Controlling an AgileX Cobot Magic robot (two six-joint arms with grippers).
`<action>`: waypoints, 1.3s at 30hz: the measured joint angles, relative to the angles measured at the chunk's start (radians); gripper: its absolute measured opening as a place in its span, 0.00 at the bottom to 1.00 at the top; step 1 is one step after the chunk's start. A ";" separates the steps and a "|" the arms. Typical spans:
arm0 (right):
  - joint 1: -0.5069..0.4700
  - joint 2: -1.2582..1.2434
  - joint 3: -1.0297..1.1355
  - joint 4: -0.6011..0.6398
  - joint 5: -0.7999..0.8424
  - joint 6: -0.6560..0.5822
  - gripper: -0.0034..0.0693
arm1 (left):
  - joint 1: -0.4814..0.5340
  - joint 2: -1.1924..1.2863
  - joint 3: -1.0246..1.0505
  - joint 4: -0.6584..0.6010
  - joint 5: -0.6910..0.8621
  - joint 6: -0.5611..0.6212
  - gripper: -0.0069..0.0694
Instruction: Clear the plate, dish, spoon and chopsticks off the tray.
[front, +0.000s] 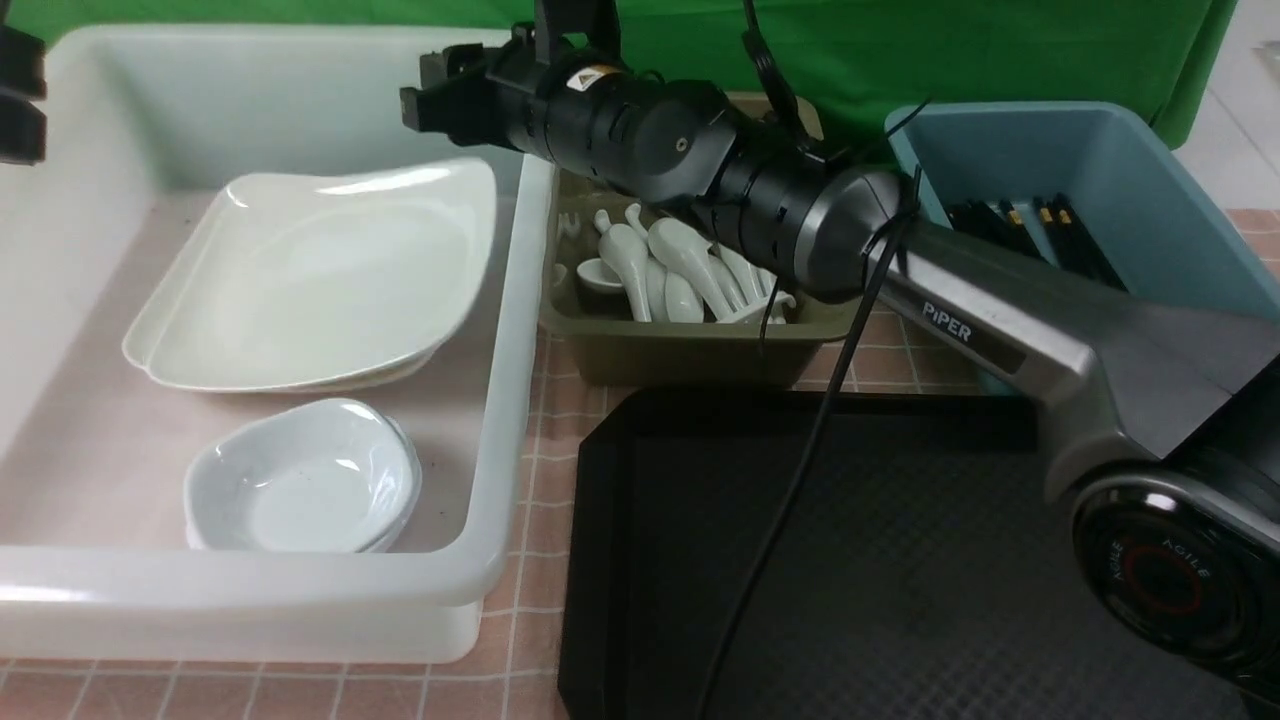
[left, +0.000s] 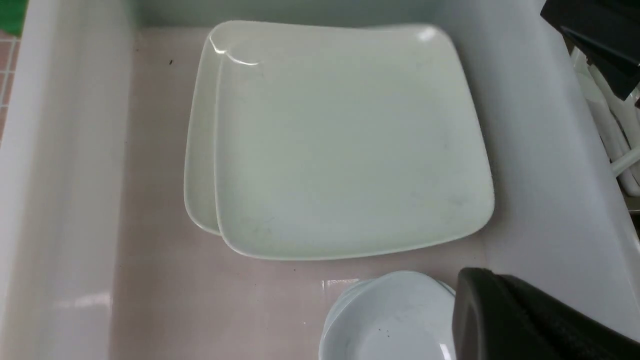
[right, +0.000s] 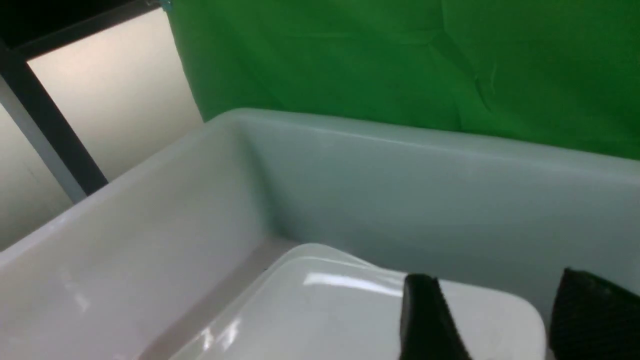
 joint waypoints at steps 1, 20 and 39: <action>0.000 0.000 0.000 0.000 0.005 0.000 0.60 | 0.000 0.000 0.000 0.000 0.000 0.000 0.09; -0.317 -0.562 0.003 -0.454 1.232 0.181 0.09 | -0.175 0.234 0.000 0.161 0.038 -0.041 0.09; -0.438 -0.791 0.131 -0.467 1.233 0.164 0.09 | -0.086 0.687 -0.010 0.392 -0.201 -0.235 0.09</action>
